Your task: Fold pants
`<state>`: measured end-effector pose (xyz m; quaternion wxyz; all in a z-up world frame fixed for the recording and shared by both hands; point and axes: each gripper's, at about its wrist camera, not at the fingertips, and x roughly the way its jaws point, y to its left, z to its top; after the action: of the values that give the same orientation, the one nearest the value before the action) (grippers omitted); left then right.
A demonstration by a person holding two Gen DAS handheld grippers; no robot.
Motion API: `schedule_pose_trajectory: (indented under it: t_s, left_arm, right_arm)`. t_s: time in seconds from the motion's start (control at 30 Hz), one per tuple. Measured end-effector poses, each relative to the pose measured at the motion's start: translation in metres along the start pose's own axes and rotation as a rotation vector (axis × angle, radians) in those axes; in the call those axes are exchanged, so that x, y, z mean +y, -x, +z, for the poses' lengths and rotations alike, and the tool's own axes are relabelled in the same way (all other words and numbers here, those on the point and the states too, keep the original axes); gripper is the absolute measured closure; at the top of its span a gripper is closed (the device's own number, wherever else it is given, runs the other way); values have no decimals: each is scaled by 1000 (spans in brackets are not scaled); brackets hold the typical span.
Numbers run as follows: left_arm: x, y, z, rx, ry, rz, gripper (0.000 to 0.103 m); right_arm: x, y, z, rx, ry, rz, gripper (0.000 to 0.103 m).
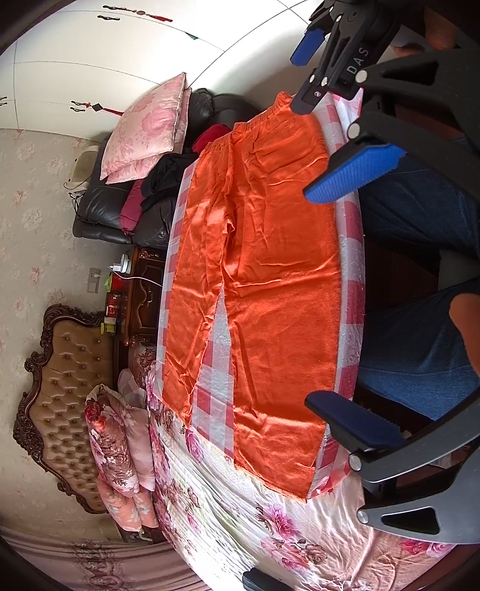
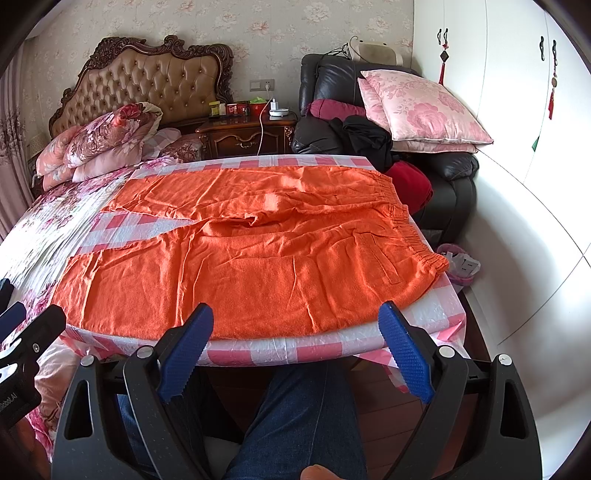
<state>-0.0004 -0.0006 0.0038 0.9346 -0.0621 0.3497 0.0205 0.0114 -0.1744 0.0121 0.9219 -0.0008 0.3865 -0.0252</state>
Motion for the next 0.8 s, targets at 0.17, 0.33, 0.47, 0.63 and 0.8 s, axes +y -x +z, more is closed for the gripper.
schedule_pose_trajectory:
  t_s: [0.17, 0.33, 0.47, 0.63, 0.8]
  left_arm:
    - [0, 0, 0, 0, -2, 0, 2]
    - [1, 0, 0, -3, 1, 1, 2]
    - [1, 0, 0, -3, 1, 1, 2]
    - [2, 1, 1, -6, 1, 3, 2]
    - [2, 1, 2, -6, 0, 4, 2]
  right_arm:
    - [0, 0, 0, 0, -1, -2, 15]
    - [0, -1, 0, 1, -1, -2, 15]
    - [0, -1, -1, 1, -3, -4, 15]
    - [0, -1, 0, 1, -5, -4, 15]
    - [0, -1, 0, 1, -5, -5, 15]
